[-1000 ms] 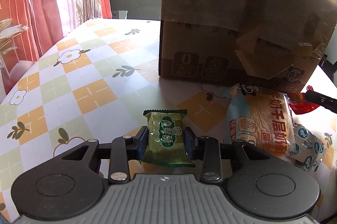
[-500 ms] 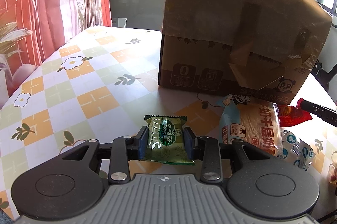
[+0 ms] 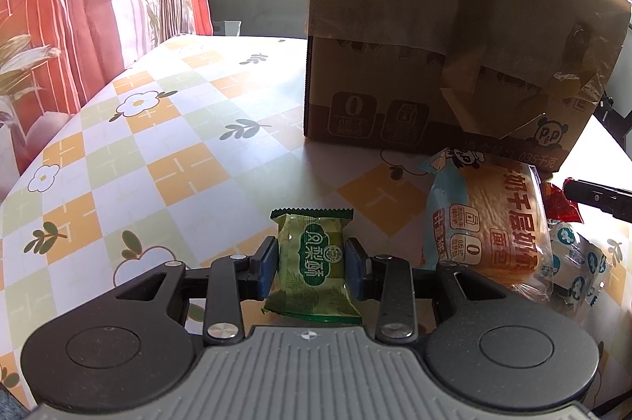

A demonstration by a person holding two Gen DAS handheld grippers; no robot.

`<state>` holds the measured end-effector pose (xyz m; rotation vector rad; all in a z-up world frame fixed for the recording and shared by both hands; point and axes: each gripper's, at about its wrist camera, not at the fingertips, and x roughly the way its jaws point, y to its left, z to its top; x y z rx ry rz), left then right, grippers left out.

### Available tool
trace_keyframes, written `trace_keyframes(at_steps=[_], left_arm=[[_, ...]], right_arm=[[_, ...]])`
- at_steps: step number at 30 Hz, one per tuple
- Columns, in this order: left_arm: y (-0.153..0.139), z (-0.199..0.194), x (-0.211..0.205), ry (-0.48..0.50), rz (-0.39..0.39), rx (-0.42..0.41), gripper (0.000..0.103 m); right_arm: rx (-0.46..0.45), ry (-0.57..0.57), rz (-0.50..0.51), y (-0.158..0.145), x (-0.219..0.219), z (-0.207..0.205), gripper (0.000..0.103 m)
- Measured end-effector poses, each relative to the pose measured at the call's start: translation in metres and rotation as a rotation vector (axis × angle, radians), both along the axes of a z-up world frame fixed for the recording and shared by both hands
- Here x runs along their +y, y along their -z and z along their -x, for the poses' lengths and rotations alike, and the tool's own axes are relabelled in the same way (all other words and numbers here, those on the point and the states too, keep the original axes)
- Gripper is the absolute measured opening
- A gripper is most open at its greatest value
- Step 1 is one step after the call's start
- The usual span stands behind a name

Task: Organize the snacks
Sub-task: 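Lift both held packets and carry them over the box opening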

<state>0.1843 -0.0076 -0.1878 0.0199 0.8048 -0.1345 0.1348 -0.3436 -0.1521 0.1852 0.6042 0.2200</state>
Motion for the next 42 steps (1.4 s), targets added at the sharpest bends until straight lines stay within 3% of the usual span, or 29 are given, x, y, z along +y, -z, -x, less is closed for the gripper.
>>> trace_keyframes(at_steps=[7,19,22,23,25,30,37,42], left_arm=[[0.006,-0.002,-0.004,0.006,-0.021,0.011,0.043],[0.007,0.0,-0.006,0.023,-0.043,-0.008,0.048],[0.007,0.0,-0.005,0.027,-0.037,-0.005,0.047],[0.006,0.0,-0.004,0.022,-0.032,-0.004,0.04],[0.003,0.001,0.0,0.009,-0.013,-0.016,0.038],[-0.01,0.005,0.004,0.008,0.018,-0.072,0.037],[-0.017,0.009,0.004,0.017,0.035,-0.103,0.037],[-0.027,0.011,0.002,0.02,0.037,-0.143,0.037]], right_arm=[[0.053,-0.01,0.018,0.004,0.004,-0.01,0.047],[0.034,-0.039,0.293,0.009,0.045,-0.014,0.049],[0.035,-0.038,0.281,0.01,0.044,-0.014,0.048],[0.035,-0.039,0.275,0.01,0.042,-0.013,0.046],[0.026,-0.041,0.248,0.009,0.039,-0.011,0.039],[-0.043,0.002,0.175,0.001,0.025,0.005,0.032],[-0.087,0.059,0.09,-0.011,0.005,0.026,0.032],[-0.133,0.067,0.092,-0.027,0.001,0.039,0.032]])
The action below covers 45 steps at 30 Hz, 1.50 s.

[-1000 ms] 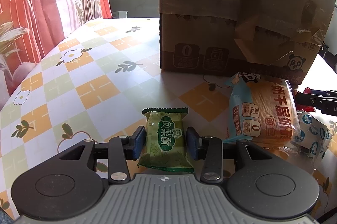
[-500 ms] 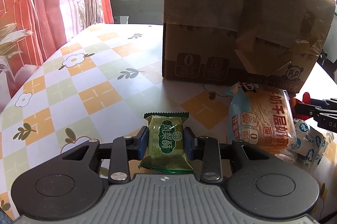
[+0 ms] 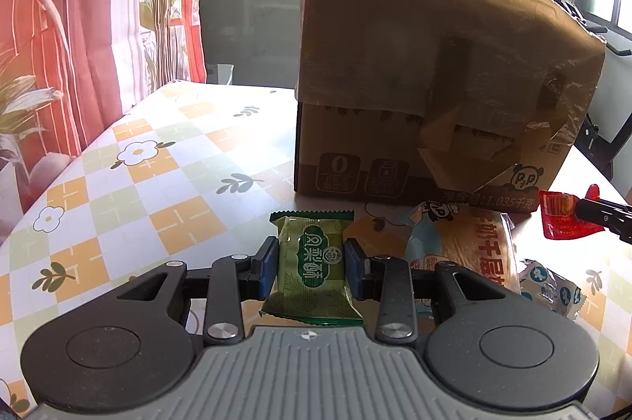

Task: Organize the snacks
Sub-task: 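Lift both held packets and carry them over the box opening, then lower both packets into the box and open both tools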

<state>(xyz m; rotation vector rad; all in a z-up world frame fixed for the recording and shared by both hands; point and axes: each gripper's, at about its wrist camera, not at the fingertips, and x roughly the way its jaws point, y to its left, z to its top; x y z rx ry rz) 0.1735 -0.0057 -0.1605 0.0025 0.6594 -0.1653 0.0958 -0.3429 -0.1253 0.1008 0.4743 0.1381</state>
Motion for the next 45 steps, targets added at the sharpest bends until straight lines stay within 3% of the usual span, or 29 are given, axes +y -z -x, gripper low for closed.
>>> trace_keyframes(at_steps=[4,11,19,25,32,33,35,37,41,45], left_arm=[[-0.021,-0.001,0.004,-0.005,0.008,-0.052,0.037],[-0.082,-0.007,0.01,0.01,0.036,-0.199,0.037],[-0.148,-0.034,-0.011,0.075,0.067,-0.344,0.037],[-0.166,-0.085,-0.046,0.128,0.071,-0.346,0.037],[-0.146,-0.142,-0.086,0.155,0.024,-0.26,0.04],[-0.143,-0.146,-0.089,0.158,0.02,-0.252,0.043],[-0.139,-0.15,-0.091,0.159,0.026,-0.24,0.066],[-0.137,-0.15,-0.089,0.158,0.036,-0.237,0.072],[-0.138,-0.133,-0.076,0.165,0.029,-0.233,0.082],[-0.146,-0.113,-0.052,0.176,0.047,-0.25,0.085]], right_arm=[[-0.053,-0.006,-0.008,-0.022,-0.003,0.01,0.032],[-0.21,-0.06,-0.019,-0.087,0.002,0.022,0.032],[-0.335,-0.131,-0.008,-0.153,0.014,-0.005,0.032],[-0.286,-0.121,0.06,-0.172,0.03,-0.076,0.032],[-0.086,-0.07,0.146,-0.153,0.045,-0.153,0.035],[-0.069,-0.067,0.157,-0.15,0.048,-0.157,0.037],[-0.047,-0.061,0.176,-0.146,0.052,-0.161,0.038],[-0.044,-0.063,0.175,-0.144,0.053,-0.159,0.055],[-0.044,-0.062,0.132,-0.149,0.047,-0.147,0.059],[-0.079,-0.067,0.046,-0.158,0.041,-0.118,0.075]])
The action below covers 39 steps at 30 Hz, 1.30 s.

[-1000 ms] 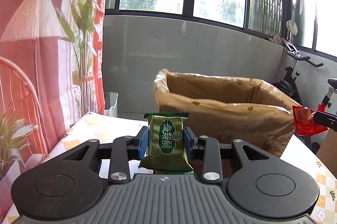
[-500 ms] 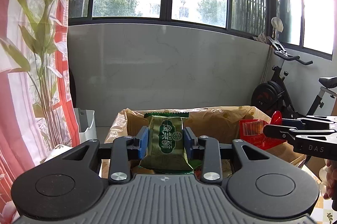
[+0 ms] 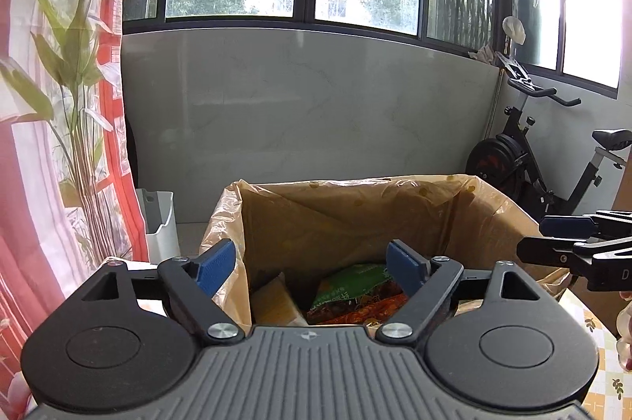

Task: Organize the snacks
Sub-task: 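Lower both packets into the box and open both tools, then move both tools back down to the remaining packets beside the box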

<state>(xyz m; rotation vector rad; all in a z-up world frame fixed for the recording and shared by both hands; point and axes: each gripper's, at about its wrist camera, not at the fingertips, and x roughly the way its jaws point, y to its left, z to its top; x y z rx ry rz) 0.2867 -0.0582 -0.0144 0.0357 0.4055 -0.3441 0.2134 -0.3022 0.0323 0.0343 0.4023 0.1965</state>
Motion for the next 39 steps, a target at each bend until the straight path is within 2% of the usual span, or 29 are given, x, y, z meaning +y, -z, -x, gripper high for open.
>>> trace_keyframes(at_steps=[1,7,12,15,17,22,29,39], left_arm=[[-0.003,0.005,0.008,0.007,-0.001,-0.009,0.086],[-0.007,0.043,0.033,0.005,-0.024,-0.051,0.092],[0.012,0.069,0.046,-0.009,0.003,0.006,0.092],[0.03,0.08,0.05,-0.024,0.016,0.056,0.092],[0.044,0.084,0.053,-0.034,0.035,0.095,0.092],[0.076,0.093,0.059,-0.055,0.069,0.185,0.092],[0.094,0.096,0.058,-0.052,0.061,0.218,0.092],[0.109,0.102,0.051,-0.057,0.058,0.238,0.092]], right_arm=[[-0.008,-0.001,-0.011,-0.001,0.0,0.006,0.078],[-0.079,-0.008,-0.036,-0.001,0.008,0.048,0.084],[-0.099,-0.016,-0.086,0.014,0.016,0.074,0.085],[-0.078,-0.016,-0.099,0.027,0.022,0.084,0.085],[-0.064,-0.01,-0.105,0.036,0.025,0.089,0.089],[0.024,-0.008,-0.073,0.065,0.033,0.097,0.089],[0.104,0.001,-0.041,0.096,0.031,0.103,0.089],[0.177,-0.018,-0.011,0.122,0.031,0.106,0.086]])
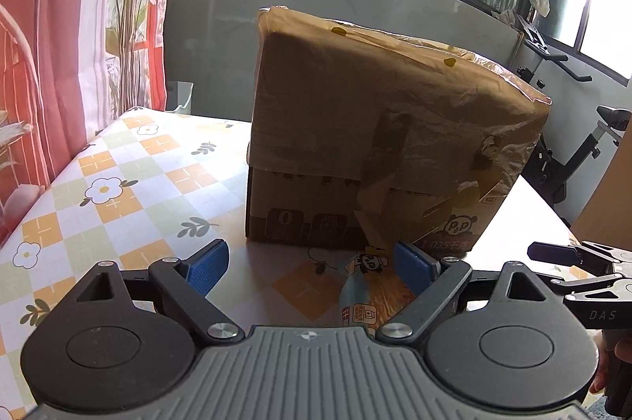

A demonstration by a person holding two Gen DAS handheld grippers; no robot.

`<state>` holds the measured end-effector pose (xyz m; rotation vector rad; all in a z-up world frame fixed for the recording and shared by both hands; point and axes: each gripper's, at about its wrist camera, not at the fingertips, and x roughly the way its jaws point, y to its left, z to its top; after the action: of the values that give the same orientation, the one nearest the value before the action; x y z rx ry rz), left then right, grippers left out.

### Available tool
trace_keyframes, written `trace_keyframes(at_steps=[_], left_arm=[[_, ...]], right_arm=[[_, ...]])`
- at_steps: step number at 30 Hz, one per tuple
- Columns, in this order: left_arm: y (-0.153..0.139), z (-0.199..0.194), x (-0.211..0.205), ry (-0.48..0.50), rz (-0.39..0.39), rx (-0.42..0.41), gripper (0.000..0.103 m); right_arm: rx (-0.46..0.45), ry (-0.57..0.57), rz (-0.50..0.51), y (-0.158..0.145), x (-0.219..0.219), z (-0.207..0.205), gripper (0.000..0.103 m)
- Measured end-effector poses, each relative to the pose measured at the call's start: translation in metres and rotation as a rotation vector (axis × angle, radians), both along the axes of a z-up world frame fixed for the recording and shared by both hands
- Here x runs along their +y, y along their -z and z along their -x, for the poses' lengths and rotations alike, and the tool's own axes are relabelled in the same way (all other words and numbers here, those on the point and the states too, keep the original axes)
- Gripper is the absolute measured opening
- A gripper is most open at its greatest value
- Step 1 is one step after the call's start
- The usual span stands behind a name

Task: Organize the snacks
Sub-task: 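Move both tools back down to the remaining packets beside the box, then grasp the bread loaf bag with the left tool while the right tool grasps the blue-white packet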

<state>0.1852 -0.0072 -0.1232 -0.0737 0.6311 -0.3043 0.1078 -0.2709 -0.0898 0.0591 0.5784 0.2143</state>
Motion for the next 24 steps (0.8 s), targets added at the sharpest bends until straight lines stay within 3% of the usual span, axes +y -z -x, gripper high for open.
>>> trace_keyframes(at_steps=[17,20,24], left_arm=[[0.02,-0.009,-0.014,0.033,0.0,0.078,0.092],[0.022,-0.009,-0.016,0.042,-0.002,0.088,0.092],[0.026,-0.011,-0.021,0.058,0.002,0.099,0.092]], right_arm=[[0.155,-0.122,0.068,0.041,0.019,-0.006,0.079],[0.176,-0.142,0.094,0.05,0.024,-0.008,0.074],[0.206,-0.157,0.114,0.059,0.026,-0.01,0.06]])
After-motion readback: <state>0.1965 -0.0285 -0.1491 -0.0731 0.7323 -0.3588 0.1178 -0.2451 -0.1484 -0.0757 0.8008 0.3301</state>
